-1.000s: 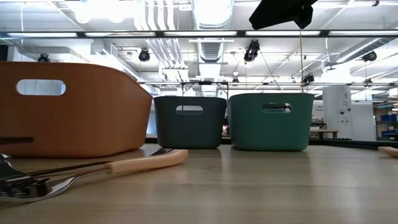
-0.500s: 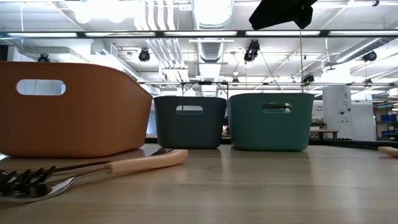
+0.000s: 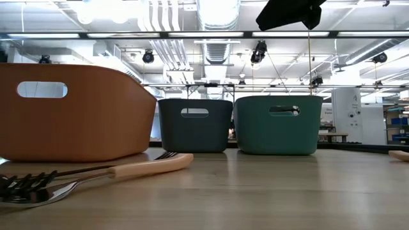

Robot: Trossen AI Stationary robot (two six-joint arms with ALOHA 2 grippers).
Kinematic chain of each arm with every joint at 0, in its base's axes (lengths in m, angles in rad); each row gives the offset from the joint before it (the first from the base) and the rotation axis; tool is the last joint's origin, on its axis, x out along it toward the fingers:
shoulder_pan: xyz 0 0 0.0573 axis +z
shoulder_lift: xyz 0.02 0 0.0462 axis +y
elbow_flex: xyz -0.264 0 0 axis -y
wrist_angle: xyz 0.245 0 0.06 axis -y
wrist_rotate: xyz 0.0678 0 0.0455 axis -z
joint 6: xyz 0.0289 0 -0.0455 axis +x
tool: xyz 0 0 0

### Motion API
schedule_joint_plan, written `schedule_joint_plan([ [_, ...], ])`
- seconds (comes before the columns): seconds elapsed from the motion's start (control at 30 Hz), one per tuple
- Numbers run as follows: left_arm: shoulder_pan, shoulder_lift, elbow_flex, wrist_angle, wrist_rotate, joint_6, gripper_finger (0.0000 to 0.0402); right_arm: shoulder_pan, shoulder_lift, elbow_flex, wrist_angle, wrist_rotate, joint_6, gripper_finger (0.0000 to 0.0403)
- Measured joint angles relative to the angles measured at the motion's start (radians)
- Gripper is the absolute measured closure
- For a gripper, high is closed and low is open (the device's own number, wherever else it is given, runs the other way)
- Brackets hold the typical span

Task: Sort silverware by color (type)
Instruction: Put the black fork into the orange bin

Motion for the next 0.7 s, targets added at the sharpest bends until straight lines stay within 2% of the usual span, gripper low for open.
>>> schedule_joint_plan([
  [0.1,0.014,-0.022,0.012,-0.006,-0.109,0.032,0.0402,0.0,0.0,0.0,0.0,0.0,0.0,0.031],
  [0.43,0.115,-0.151,-0.011,-0.11,-0.337,0.037,0.0401,0.002,0.0,0.0,-0.001,-0.023,-0.004,0.031],
  [0.7,0.277,-0.289,-0.155,-0.107,-0.457,0.037,0.0401,0.002,0.0,0.0,-0.011,-0.023,-0.005,0.031],
])
